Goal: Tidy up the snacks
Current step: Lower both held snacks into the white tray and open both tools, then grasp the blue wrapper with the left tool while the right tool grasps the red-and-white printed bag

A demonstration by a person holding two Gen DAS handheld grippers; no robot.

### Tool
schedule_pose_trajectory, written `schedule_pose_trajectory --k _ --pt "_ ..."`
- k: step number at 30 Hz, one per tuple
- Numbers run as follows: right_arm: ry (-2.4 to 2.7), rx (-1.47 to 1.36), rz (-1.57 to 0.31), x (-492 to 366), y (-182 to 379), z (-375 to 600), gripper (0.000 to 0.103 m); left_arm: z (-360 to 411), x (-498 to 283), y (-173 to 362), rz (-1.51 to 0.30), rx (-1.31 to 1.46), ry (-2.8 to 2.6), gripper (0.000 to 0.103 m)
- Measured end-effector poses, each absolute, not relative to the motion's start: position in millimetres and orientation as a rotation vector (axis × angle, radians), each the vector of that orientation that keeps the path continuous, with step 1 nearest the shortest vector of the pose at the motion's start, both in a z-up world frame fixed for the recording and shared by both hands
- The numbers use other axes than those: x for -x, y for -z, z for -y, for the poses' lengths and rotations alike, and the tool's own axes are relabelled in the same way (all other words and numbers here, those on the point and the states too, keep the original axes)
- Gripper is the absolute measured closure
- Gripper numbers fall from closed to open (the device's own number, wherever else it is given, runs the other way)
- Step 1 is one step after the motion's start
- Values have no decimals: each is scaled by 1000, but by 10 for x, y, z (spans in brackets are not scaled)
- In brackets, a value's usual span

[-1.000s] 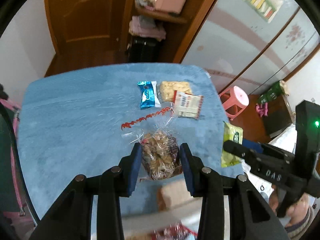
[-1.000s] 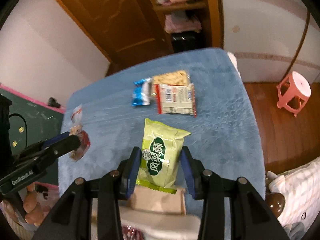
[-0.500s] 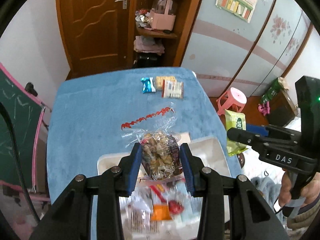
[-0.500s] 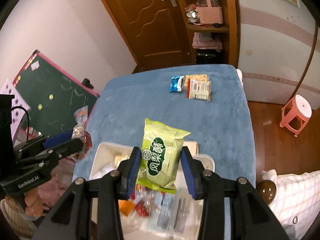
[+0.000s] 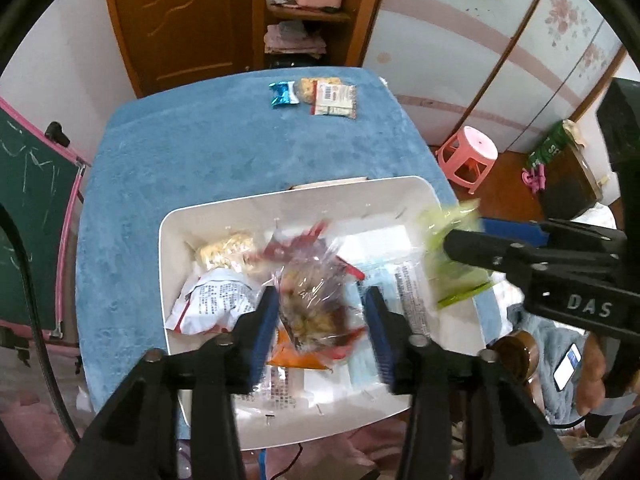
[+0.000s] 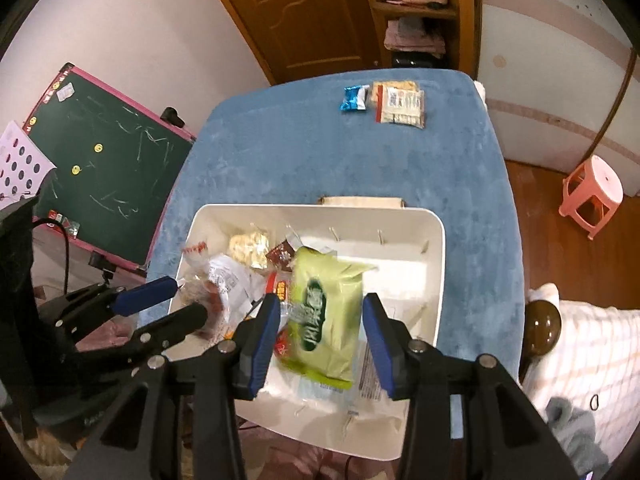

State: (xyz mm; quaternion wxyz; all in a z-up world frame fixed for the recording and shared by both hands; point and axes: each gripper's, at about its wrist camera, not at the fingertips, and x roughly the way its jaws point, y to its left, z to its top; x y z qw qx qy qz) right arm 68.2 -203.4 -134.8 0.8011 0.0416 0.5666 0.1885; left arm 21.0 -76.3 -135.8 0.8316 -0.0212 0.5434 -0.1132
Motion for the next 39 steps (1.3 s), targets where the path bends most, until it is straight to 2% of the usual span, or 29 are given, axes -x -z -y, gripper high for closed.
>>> schedule_pose_trajectory --k 1,2,3,26,32,39 --pt "-397 -94 -1214 -669 1347 2042 51 773 -188 1332 -1140 45 238 28" --pt "-391 -99 -1210 -658 1341 2053 47 781 -162 1294 -1117 47 229 18" --pt "-386 -103 -1206 -648 1331 2062 46 786 -153 1268 -1099 49 222 17" --pt "-380 -139 -1215 -627 1350 2057 45 750 -172 1248 -1109 41 198 17" --pt "-370 -152 -1209 -718 1319 2066 45 719 -302 1103 -1088 31 221 17" --pt "-351 -147 -1179 -949 1182 2094 45 652 -635 699 -1001 8 240 17"
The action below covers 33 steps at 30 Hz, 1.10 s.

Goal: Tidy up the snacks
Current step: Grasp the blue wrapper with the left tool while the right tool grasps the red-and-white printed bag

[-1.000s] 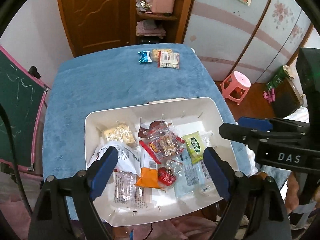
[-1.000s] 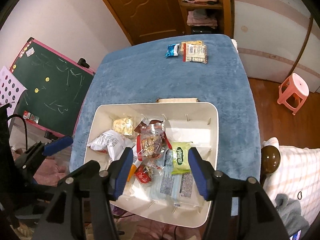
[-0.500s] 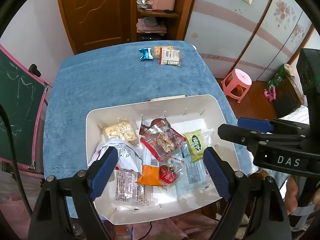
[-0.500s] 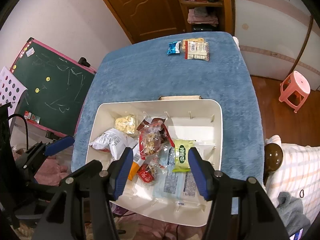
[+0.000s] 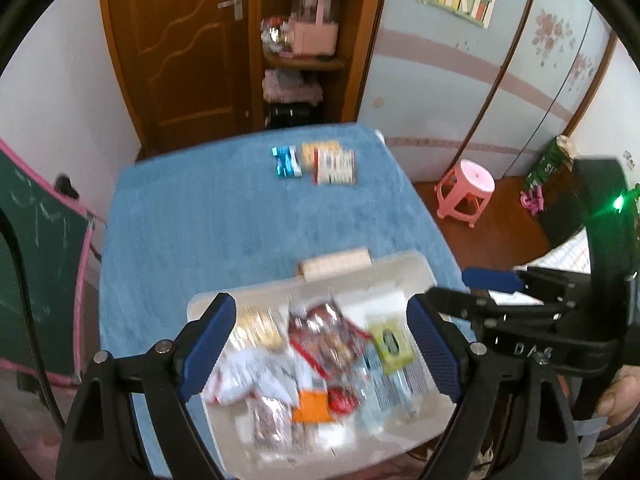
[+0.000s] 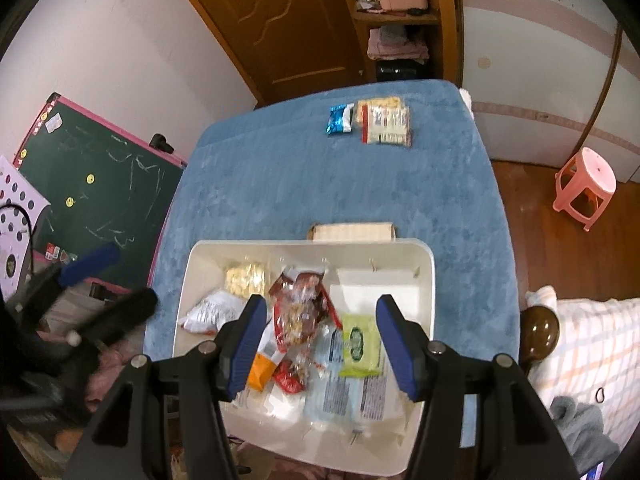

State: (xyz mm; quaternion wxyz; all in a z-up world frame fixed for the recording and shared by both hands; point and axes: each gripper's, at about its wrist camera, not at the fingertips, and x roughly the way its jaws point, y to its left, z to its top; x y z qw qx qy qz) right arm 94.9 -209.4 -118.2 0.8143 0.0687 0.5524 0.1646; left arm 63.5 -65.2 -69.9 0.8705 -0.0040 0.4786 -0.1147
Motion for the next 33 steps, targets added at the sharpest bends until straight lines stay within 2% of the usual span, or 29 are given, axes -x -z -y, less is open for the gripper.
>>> schedule_pose_trajectory --k 11,18,25,33 --pt "-292 -84 -1053 -1774 677 2183 45 530 -1545 64 -861 -84 249 17" --pt "-263 -95 -995 -2609 491 2252 45 483 -2451 25 -852 -147 241 16" --pt "-271 -92 -1034 -3543 932 2190 45 521 -3541 734 -988 -171 267 16" --pt "-295 53 -1214 -4232 2154 2014 45 784 -4256 2003 -1175 -277 314 16"
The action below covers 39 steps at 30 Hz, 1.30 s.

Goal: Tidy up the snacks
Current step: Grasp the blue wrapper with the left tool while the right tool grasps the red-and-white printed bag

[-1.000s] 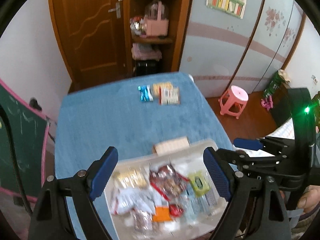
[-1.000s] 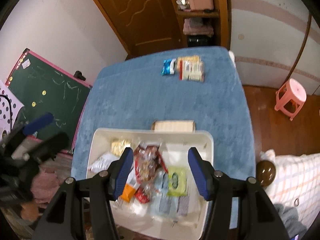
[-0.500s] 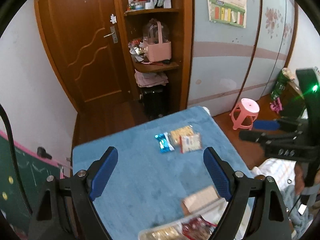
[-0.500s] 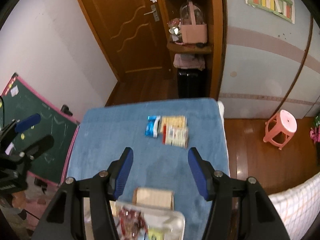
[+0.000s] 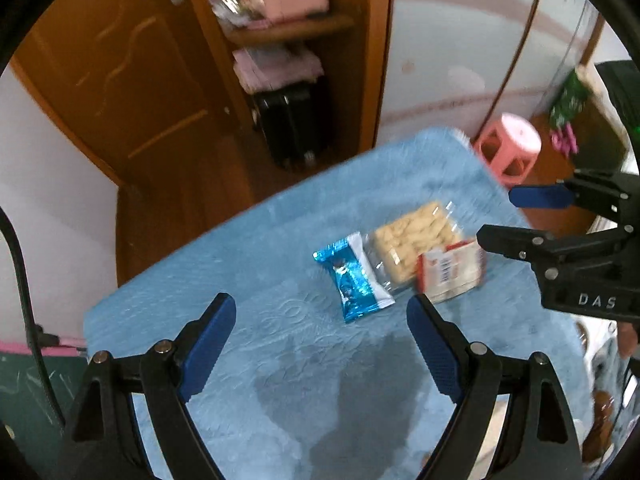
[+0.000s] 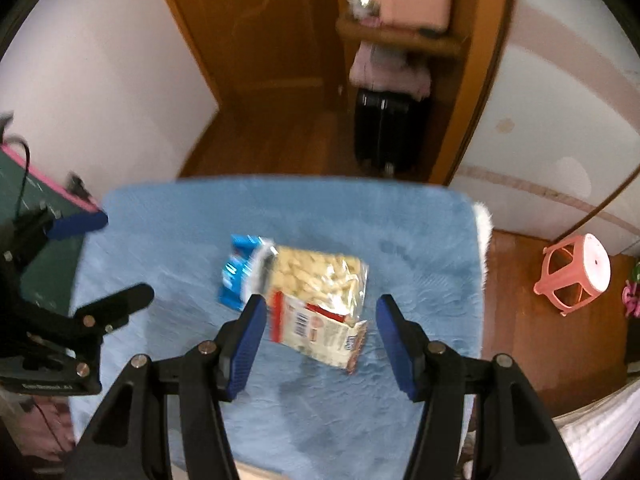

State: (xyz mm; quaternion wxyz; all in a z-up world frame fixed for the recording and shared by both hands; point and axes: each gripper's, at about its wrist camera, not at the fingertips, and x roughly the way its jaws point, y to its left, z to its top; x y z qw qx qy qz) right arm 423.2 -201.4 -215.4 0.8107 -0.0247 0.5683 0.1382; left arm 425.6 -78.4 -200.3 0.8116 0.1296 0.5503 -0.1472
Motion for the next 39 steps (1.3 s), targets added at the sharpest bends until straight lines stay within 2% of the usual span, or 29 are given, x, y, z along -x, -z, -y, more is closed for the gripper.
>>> schedule_pose_trajectory --k 6,12,14,17,20,24,25,27,28,29,30,36,39 --pt "-347 57 -1314 -4310 2783 2040 45 856 -4402 2516 -1257 -255 345 16" --pt "-409 -16 -1286 -4219 2947 2074 46 938 -4532 2699 -1275 -245 356 16" --pt "-419 -5 -1268 -4156 2933 2076 52 944 -4570 2720 -1283 -240 357 16" --pt "-438 16 -1256 -4030 2878 2101 72 983 -4641 2794 -1295 -235 362 16" --pt "-457 -1 -1247 -3925 2821 2172 79 1056 -4689 2876 -1315 -225 358 17" --pt "-460 -30 -1234 -3824 2755 2252 83 1089 -4756 2994 -1345 -187 345 17" --pt "-460 -39 -1231 -3809 2741 2268 84 1080 -4760 3004 -1347 -161 350 19" --pt "-466 -65 -1227 -3771 2705 2290 86 1055 -4751 3014 -1356 -111 380 37" --pt "-468 -75 -1223 -3748 2687 2306 87 1034 -4742 3018 -1372 -62 420 57" --pt "-469 -81 -1220 -3710 2669 2313 87 1015 -4740 3013 -1380 -43 429 72" --pt "-470 -84 -1218 -3689 2656 2316 87 999 -4720 3005 -1376 -66 394 78" --pt "-479 -111 -1200 -3538 2529 2324 88 884 -4527 2950 -1365 -90 360 79" --pt "-493 -123 -1180 -3426 2393 2328 88 853 -4327 2755 -1342 -78 362 80"
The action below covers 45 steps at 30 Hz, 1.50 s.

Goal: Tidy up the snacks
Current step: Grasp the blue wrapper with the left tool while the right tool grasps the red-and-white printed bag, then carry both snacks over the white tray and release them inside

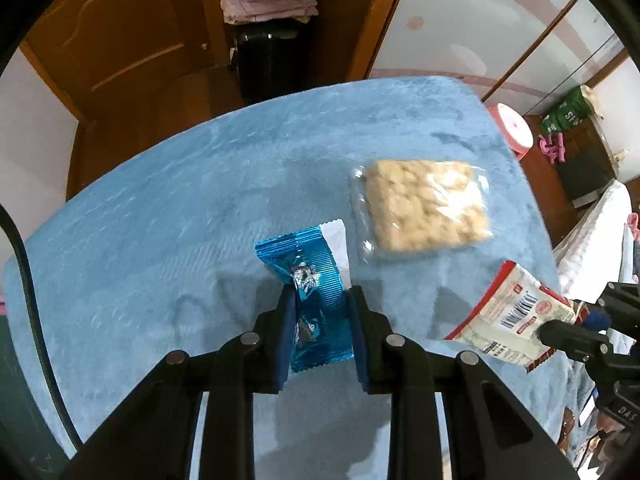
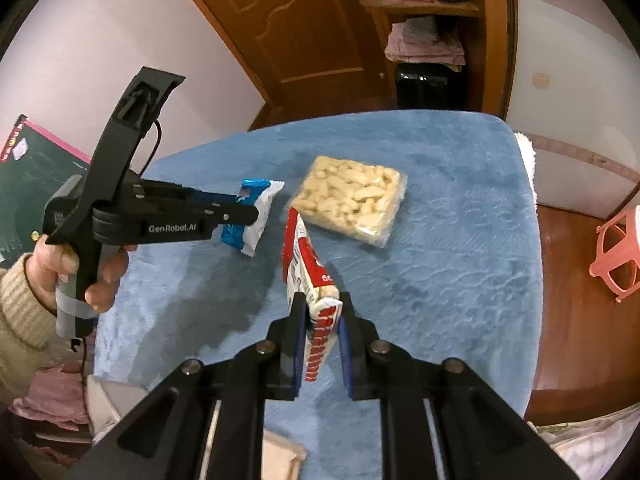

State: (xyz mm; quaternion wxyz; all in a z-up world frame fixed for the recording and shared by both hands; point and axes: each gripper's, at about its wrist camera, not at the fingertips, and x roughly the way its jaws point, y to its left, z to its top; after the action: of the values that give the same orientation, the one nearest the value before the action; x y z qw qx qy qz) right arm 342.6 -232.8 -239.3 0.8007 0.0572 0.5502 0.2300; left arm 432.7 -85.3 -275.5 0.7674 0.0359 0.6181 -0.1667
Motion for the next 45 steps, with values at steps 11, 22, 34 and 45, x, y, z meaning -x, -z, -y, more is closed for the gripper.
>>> schedule_pose_trajectory --k 11,22,34,45 --pt "-549 -126 -1026 -2725 1408 2280 89 851 -3099 1320 -1164 -125 426 80" --pt "-557 -78 -869 -1478 414 2241 88 641 -1478 432 -1019 -112 342 79" --pt "-571 -80 -857 -576 318 2220 88 475 -300 547 -1026 -12 219 79" --pt "-459 -82 -1014 -288 855 2199 88 733 61 1142 -1077 -61 126 79"
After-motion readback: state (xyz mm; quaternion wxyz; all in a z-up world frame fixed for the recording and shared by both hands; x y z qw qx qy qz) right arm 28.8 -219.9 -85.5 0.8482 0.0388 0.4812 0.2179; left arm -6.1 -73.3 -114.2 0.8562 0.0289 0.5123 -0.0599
